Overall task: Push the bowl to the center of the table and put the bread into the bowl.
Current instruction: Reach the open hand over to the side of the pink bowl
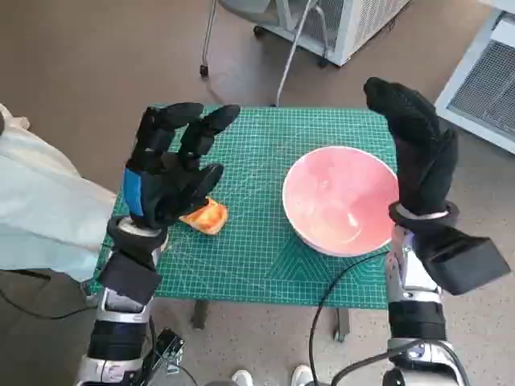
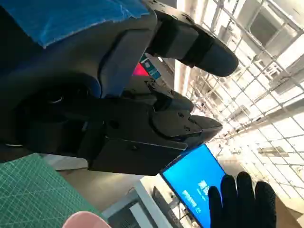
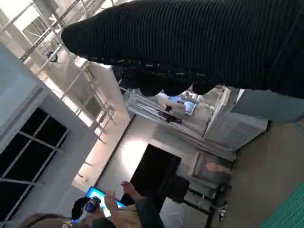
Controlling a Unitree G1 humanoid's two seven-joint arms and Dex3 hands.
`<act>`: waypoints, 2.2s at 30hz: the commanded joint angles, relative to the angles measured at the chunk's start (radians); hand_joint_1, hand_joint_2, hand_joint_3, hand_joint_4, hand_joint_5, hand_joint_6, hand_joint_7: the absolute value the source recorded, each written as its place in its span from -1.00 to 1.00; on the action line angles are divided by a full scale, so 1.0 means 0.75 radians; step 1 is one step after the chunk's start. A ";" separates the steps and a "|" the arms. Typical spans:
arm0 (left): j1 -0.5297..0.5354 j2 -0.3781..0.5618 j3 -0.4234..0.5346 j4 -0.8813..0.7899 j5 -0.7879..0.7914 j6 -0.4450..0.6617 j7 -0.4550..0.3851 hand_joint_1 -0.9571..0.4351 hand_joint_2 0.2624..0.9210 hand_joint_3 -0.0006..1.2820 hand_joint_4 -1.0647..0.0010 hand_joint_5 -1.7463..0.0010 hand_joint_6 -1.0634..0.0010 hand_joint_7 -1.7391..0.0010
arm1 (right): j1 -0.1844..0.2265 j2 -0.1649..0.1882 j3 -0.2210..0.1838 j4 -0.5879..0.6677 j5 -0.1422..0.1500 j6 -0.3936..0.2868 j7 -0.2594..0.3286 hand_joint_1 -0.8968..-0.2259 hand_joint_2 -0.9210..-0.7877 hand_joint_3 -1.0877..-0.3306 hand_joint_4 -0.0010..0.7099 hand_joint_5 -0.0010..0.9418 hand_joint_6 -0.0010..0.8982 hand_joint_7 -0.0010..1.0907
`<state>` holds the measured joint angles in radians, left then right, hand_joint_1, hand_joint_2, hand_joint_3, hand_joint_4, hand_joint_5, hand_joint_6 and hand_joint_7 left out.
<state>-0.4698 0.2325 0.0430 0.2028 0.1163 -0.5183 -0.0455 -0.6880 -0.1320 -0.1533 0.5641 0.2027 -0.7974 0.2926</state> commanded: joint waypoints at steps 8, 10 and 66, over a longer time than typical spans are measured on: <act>-0.039 0.009 0.008 0.043 -0.009 -0.022 -0.003 0.29 1.00 -0.52 0.35 0.40 0.50 -0.01 | 0.014 -0.007 -0.006 0.019 0.016 0.014 0.018 0.36 -0.98 0.45 0.40 -0.98 -0.54 0.64; -0.042 0.010 0.010 0.048 -0.010 -0.025 -0.003 0.29 1.00 -0.52 0.35 0.39 0.50 -0.01 | 0.014 -0.008 -0.006 0.021 0.017 0.014 0.019 0.36 -0.97 0.45 0.40 -0.98 -0.54 0.64; -0.047 0.047 0.030 0.176 0.099 -0.064 0.106 0.25 1.00 -0.58 0.39 0.62 0.71 0.20 | -0.001 -0.105 -0.335 0.952 0.041 0.103 -0.352 0.54 -0.61 0.21 0.30 -0.99 -0.25 -0.02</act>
<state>-0.5009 0.2585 0.0600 0.3362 0.1831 -0.5699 0.0198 -0.6907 -0.2396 -0.3935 1.2538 0.2242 -0.7741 0.0372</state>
